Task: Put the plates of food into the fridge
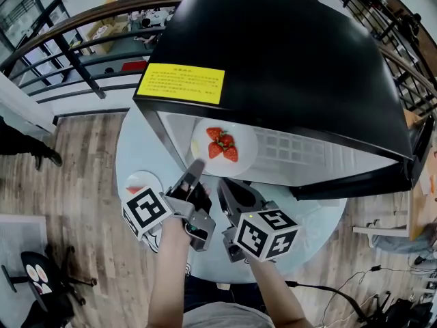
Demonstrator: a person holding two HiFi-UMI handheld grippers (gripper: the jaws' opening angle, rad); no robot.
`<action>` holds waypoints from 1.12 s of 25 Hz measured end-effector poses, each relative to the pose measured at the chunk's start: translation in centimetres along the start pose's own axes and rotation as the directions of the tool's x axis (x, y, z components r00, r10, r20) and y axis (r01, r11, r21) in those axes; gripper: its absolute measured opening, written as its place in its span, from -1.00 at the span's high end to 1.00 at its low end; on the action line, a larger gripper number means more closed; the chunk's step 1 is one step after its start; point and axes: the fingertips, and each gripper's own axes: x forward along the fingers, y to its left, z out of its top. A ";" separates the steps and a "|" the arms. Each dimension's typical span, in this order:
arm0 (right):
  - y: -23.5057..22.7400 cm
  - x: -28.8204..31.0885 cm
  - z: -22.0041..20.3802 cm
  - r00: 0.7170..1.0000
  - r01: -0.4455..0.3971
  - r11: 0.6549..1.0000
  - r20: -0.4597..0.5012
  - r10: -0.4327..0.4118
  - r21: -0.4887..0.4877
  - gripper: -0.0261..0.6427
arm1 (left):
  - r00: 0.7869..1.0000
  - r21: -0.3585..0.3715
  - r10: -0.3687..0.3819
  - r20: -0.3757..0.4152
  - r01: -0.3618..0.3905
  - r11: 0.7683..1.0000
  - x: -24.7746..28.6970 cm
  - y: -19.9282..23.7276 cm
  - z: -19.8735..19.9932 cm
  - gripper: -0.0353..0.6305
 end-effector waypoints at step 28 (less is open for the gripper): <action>-0.5 0.4 2.7 0.984 0.062 0.991 0.176 -0.041 -0.120 0.88 | 0.993 0.653 -0.050 0.106 -0.032 0.756 -5.5 -2.7 -0.9 0.84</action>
